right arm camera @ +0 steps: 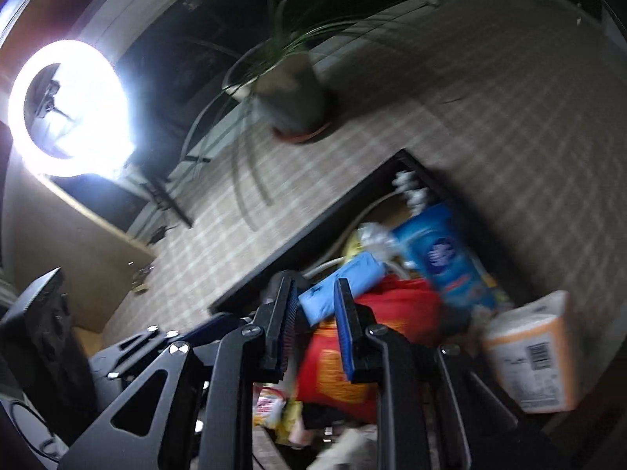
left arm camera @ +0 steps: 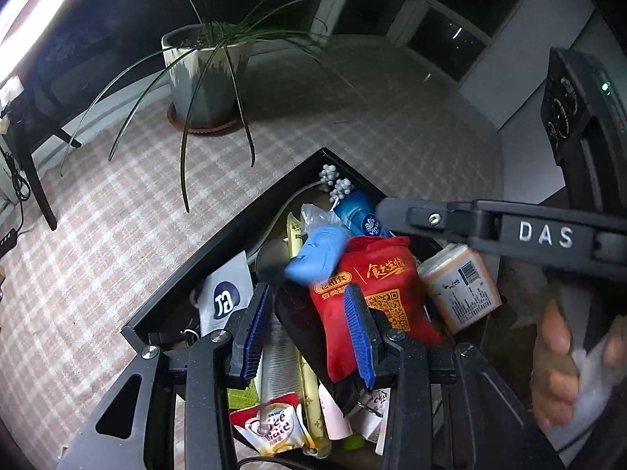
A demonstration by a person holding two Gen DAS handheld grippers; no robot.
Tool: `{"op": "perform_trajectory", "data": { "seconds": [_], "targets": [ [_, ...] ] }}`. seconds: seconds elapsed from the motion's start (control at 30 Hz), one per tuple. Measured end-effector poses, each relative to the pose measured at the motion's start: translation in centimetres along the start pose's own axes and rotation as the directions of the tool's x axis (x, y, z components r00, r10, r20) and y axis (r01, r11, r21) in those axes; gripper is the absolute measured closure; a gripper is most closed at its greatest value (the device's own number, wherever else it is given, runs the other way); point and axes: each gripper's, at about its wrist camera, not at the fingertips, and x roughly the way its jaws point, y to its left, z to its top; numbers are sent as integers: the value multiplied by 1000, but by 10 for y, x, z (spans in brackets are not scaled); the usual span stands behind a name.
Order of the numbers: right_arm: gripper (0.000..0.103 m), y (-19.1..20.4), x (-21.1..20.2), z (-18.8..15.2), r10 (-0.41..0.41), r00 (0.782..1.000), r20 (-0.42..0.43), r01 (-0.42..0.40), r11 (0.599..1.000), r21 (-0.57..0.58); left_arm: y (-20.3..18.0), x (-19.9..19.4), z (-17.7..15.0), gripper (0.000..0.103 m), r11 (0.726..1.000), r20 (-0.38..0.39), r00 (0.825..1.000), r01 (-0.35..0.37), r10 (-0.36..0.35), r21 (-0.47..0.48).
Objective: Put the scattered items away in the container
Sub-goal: 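Carry the blue phone stand with both grippers and drop it into the tray, then move both grippers back to the metal clip and clothespin by the cabinet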
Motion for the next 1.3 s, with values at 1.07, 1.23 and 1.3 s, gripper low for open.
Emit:
{"op": "perform_trajectory", "data": {
  "seconds": [1.07, 1.23, 1.3],
  "targets": [
    [82, 137, 84, -57, -37, 982, -183, -26, 942, -334, 378, -106, -75, 56, 841, -68, 892, -444, 446, -309],
    [82, 138, 94, -61, -53, 977, -206, -17, 946, -324, 402, -86, -66, 56, 849, -87, 887, -460, 454, -260],
    [82, 135, 97, -60, -59, 976, -210, -9, 950, -312, 408, -73, -62, 56, 855, -104, 885, -466, 454, -227]
  ]
}}
